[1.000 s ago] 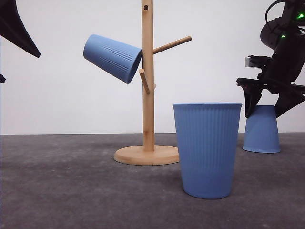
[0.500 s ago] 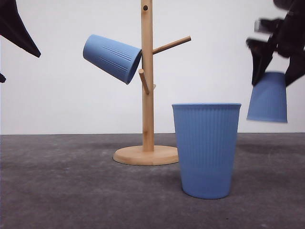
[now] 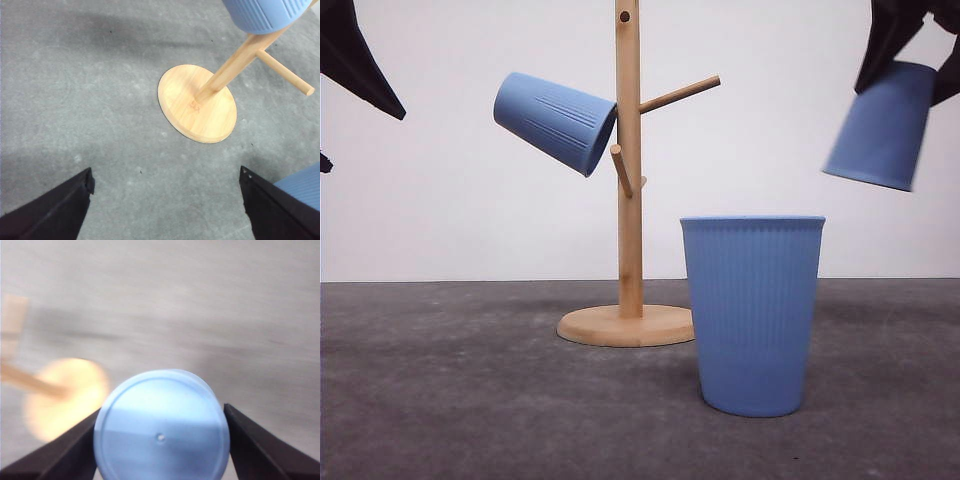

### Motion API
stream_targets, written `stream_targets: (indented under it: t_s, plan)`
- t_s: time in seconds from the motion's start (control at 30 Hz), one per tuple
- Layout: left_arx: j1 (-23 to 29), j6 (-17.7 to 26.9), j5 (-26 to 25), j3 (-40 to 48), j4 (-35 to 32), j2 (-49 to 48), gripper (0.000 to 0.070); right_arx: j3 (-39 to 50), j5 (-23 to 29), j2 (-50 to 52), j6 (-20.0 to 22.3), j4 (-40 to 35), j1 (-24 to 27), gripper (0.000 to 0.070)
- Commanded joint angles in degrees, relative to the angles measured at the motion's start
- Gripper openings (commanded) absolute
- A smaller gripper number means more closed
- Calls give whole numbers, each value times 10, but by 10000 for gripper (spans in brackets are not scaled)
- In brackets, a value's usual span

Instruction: Place three cups

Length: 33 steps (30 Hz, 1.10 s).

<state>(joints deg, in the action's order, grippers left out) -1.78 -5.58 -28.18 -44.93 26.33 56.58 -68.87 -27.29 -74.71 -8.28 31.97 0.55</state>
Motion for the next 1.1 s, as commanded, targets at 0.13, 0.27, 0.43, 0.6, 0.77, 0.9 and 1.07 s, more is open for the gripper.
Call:
stream_targets:
  t_s: [0.13,0.27,0.43,0.6,0.77,0.9,1.07]
  plan:
    - [-1,0,2,-7,-6,2,546,57,-88,26,-102,-70,5,341]
    - [-1,0,2,-7,-6,2,546,63,-129,25,-157,-117,10,341]
    - [-1,0,2,-7,-6,2,546,63,-174,24,-270,-224,21,341]
    - [-1,0,2,-7,-6,2,546,63,-209,17,-347,-302,22,341]
    - [-1,0,1,-7,-6,2,546,63,-225,-1,-381,-346,6,341]
    - [-1,0,1,-7,-6,2,546,63,-237,-20,-398,-366,-4,341]
    - [-1,0,1,-7,-6,2,546,63,-239,-45,-398,-378,-21,341]
